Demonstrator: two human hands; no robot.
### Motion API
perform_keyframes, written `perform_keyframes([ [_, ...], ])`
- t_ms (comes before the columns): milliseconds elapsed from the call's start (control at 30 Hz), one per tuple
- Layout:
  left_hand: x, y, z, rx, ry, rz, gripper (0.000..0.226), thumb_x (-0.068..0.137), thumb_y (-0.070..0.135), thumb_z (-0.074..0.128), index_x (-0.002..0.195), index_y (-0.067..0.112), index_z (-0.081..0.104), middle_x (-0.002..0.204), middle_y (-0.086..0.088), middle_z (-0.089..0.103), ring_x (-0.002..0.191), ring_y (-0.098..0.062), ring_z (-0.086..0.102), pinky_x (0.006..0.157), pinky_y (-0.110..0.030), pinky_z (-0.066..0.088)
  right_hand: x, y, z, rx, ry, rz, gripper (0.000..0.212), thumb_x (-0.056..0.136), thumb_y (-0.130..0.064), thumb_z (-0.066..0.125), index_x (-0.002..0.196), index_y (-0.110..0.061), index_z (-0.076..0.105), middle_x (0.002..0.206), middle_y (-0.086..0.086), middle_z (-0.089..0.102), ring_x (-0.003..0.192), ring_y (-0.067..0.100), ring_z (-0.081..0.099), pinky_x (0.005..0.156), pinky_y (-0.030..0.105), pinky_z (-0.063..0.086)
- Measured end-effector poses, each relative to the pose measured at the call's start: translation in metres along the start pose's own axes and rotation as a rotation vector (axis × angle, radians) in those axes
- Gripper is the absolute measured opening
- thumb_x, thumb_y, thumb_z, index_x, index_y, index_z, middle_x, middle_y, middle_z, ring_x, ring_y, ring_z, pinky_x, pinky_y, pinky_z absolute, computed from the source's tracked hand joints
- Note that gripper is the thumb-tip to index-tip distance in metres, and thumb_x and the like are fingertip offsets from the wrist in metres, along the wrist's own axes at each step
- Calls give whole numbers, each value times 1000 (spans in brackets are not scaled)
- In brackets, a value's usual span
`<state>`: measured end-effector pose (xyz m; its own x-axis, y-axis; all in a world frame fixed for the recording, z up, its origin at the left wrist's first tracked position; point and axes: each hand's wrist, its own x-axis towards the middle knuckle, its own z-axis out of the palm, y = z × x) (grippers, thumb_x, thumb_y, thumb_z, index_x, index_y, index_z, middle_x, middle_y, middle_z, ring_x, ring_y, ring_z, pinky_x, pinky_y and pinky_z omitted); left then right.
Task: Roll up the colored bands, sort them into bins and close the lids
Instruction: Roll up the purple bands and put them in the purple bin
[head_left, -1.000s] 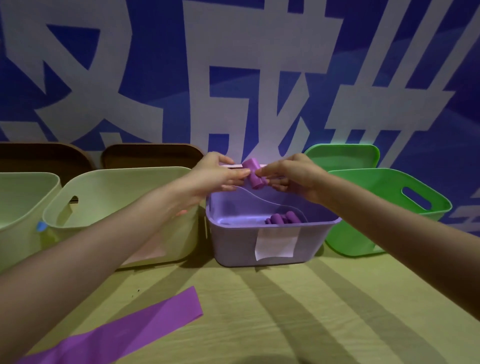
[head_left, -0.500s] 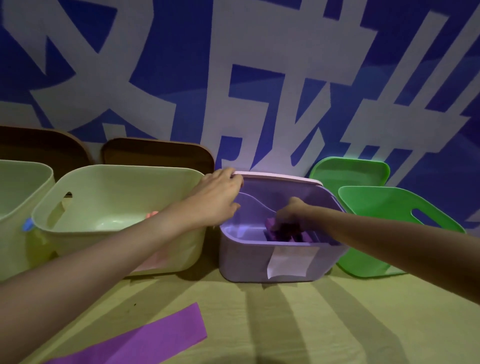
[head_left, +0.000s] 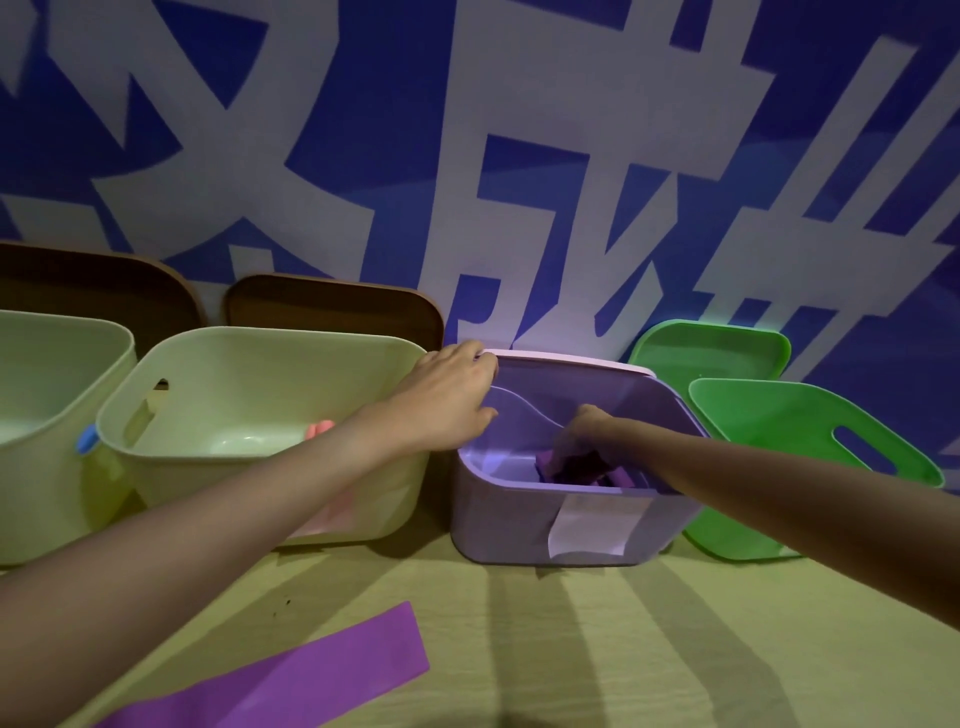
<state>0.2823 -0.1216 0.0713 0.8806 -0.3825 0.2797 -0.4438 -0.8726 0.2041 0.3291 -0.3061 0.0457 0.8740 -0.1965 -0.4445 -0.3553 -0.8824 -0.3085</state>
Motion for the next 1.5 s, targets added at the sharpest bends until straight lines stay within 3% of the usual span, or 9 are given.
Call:
perform_keyframes([
  [100,-2,2,-5,-5,16,7,40,93,32,59,125,11,50,128,-5,47,118,-21,47,102,-35,38,-1,0,-4,3,-35,18,29,74,0,78,65,-4,51,58,12,55,31,17,52,33,24,44],
  [233,-8,3,-17,17,35,2,38,93,34,58,124,12,50,129,-5,46,118,-22,47,102,-36,39,-2,-2,-5,-40,-71,17,22,75,-6,77,69,-4,56,67,11,58,57,21,56,67,34,54],
  [467,-26,5,-51,77,60,-12,41,92,37,58,125,15,49,130,-6,45,121,-24,44,103,-37,34,-25,-6,-26,169,-26,-52,16,79,-6,73,84,1,60,70,18,59,63,27,57,64,35,49],
  [633,-59,6,-72,78,144,-59,41,92,33,58,128,14,50,134,-3,45,125,-21,43,103,-35,33,-74,-21,-40,278,160,-301,27,95,-23,54,74,-7,49,60,9,48,48,19,46,45,24,37],
  [900,-158,-9,-93,-87,280,-134,31,91,25,63,120,17,55,131,-1,49,123,-16,45,99,-31,37,-158,-33,-4,282,359,-731,51,98,-35,51,102,14,64,101,29,67,90,40,63,74,40,50],
  [1000,-199,-20,-90,-127,322,-147,25,89,18,64,113,15,59,122,-2,53,116,-16,49,96,-32,40,-183,-30,21,401,408,-855,35,96,-32,56,105,1,66,101,12,70,93,24,65,85,37,53],
  [1100,-236,-31,-80,-148,326,-181,21,88,13,64,109,13,61,114,-2,55,106,-13,51,93,-33,43,-206,-23,50,485,452,-981,23,94,-26,59,103,-6,66,96,2,68,89,12,63,79,25,52],
  [1267,-290,-49,-49,-155,284,-424,24,85,11,67,108,8,63,107,-11,59,100,-24,56,89,-35,44,-215,-12,102,535,402,-973,13,91,-17,62,95,-5,67,87,2,67,79,11,59,70,19,43],
  [1500,-351,-68,-10,-184,370,-1016,31,84,17,65,113,6,61,117,-21,59,110,-37,54,90,-39,43,-188,20,172,417,294,-585,21,90,-16,59,97,2,67,90,15,68,88,29,61,71,29,39],
])
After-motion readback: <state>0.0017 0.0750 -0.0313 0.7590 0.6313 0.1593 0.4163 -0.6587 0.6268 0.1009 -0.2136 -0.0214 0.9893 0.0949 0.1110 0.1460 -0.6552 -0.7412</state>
